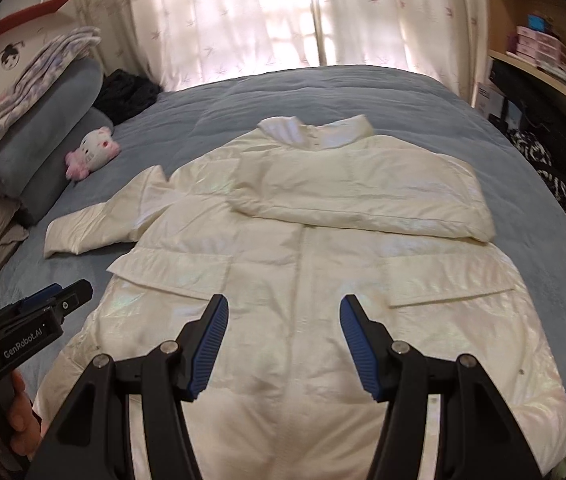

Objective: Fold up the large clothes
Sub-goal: 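Grasp the other sleeve with the left gripper and fold it across the chest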

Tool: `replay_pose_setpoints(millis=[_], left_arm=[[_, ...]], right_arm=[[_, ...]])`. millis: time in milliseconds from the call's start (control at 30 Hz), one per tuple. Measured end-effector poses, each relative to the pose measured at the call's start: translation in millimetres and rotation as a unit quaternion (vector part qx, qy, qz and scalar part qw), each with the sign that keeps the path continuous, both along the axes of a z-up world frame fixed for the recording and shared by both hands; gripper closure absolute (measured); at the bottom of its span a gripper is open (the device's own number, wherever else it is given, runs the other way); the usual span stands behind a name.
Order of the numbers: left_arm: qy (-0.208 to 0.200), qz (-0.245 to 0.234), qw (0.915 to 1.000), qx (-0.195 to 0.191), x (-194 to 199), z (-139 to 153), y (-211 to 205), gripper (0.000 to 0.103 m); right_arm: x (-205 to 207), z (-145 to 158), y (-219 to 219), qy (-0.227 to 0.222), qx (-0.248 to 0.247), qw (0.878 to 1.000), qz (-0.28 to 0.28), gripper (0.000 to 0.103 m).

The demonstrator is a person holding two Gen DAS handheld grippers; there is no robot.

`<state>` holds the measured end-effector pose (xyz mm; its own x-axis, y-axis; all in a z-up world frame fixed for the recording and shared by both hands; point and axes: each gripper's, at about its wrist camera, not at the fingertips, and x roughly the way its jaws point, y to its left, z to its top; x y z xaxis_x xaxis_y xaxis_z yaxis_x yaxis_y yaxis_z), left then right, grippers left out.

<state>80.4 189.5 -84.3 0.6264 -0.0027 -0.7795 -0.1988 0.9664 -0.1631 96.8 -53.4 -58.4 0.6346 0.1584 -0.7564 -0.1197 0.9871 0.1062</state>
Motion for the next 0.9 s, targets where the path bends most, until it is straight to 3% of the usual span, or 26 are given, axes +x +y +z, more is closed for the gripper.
replay_pose_setpoints(millis=[267, 567, 900], left_arm=[[0.009, 0.034, 0.9985, -0.042, 6.5, -28.2, 69.7, 0.047], [-0.007, 0.06, 0.9928, -0.103, 34.9, -58.3, 146.7, 0.046], [0.003, 0.107, 0.9771, -0.184, 87.6, -102.3, 243.6, 0.046]], right_arm=[[15.5, -6.8, 55.6, 0.0, -0.014, 1.0, 0.027, 0.045], [53.0, -21.0, 116.5, -0.002, -0.022, 0.999, 0.045, 0.045], [97.6, -44.0, 178.7, 0.001, -0.024, 0.996, 0.081, 0.045]])
